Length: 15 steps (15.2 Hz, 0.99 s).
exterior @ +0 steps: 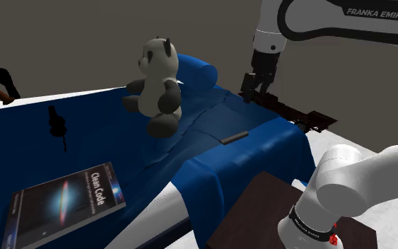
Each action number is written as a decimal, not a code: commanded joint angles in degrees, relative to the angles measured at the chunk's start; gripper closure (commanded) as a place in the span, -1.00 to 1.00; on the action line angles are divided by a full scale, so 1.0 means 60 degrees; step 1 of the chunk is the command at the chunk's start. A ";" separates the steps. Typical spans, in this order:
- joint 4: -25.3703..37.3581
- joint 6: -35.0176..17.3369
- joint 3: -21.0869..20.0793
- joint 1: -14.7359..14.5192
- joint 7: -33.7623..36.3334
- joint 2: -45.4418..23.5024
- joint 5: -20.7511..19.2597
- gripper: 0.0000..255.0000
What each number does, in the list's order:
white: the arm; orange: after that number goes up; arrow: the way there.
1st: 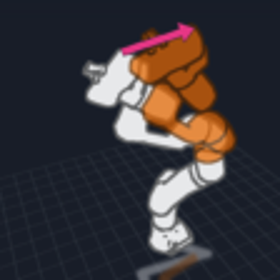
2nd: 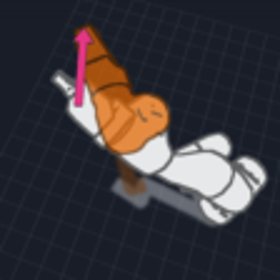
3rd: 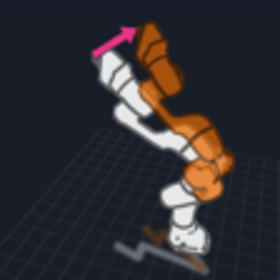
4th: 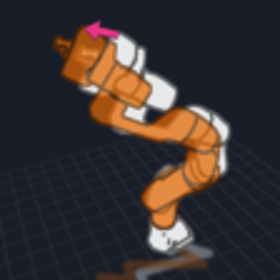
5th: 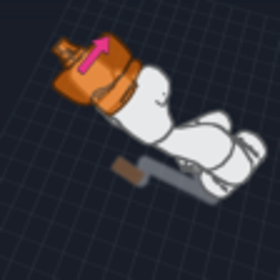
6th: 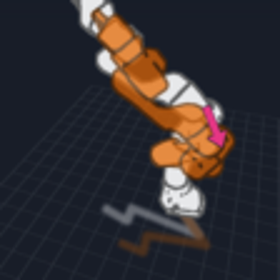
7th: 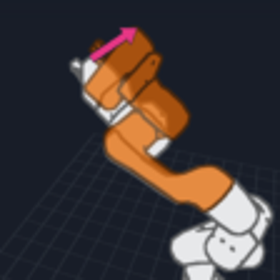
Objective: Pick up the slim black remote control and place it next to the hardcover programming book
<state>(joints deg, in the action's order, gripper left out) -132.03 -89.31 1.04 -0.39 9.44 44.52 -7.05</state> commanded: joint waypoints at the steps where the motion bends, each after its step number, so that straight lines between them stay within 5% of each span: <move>1: 0.0000 0.0000 0.0000 0.0000 0.0000 0.0000 0.0000 -1.00; 8: -0.1896 -0.1976 0.1902 -0.0730 -0.4037 0.0300 -0.1210 -1.00; 15: -0.2754 -0.4230 0.4107 -0.1492 -0.8086 -0.0678 -0.2357 -1.00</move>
<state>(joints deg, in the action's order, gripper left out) -147.94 -112.81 23.59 -8.74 -34.89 41.20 -20.13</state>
